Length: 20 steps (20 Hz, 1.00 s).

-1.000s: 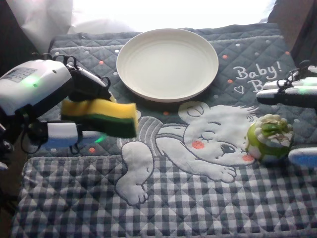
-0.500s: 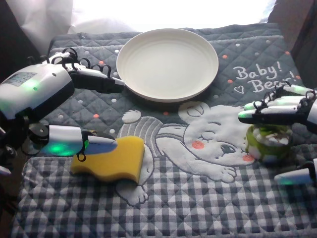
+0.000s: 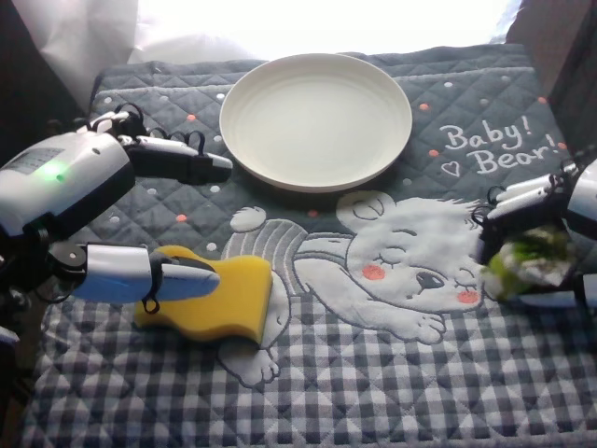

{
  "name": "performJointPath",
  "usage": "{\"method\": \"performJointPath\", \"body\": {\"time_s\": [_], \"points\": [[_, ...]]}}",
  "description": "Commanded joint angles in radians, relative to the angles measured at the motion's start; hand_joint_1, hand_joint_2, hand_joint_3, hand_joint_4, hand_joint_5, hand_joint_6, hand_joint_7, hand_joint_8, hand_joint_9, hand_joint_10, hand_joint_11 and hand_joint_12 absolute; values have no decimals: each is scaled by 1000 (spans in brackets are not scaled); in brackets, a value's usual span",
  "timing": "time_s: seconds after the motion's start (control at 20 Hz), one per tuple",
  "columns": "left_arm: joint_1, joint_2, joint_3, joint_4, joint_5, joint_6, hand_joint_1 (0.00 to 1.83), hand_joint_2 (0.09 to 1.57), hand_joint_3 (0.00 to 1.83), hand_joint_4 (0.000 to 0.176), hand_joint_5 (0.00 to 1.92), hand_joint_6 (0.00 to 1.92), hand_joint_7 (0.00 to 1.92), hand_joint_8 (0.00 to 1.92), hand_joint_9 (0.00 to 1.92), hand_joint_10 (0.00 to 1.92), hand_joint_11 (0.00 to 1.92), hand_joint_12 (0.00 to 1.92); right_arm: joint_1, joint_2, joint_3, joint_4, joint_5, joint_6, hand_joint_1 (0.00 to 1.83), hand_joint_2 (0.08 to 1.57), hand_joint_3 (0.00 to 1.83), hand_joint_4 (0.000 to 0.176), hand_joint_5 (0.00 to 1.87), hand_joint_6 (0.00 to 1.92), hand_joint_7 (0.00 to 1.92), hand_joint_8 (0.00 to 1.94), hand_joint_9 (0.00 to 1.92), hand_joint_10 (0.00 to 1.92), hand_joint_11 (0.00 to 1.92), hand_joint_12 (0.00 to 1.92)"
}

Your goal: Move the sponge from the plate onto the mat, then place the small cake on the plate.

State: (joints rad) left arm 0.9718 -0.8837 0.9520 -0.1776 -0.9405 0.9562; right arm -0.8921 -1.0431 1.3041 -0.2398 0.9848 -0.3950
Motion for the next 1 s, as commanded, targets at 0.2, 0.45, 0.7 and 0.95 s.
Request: {"method": "performJointPath", "body": {"time_s": [0.2,0.45,0.7,0.95], "points": [[-1,-11,-1,2,-129,-14,746,911,0,0,654,2,714,8,624,197,86,1336,179,-5,50,15,110,-46,1372,1127,0,0,976,881,937,1045,861,1291,708,1288],[4,-12,0,2,-141,-19,784,902,0,0,668,0,718,2,633,177,119,1294,395,-157,188,16,-58,-88,1378,1107,0,0,975,904,976,980,926,1174,743,1142],[-4,-11,10,20,-141,-29,818,895,0,0,694,1,709,0,597,167,59,1290,509,-394,420,5,-353,-88,1476,1087,0,0,980,936,1038,721,1062,976,703,1421],[-44,-48,44,54,-102,-43,879,868,0,0,722,4,755,14,653,175,104,1308,548,-499,525,-27,-483,-88,1458,1148,0,0,713,428,773,1212,933,1227,644,966]]}}
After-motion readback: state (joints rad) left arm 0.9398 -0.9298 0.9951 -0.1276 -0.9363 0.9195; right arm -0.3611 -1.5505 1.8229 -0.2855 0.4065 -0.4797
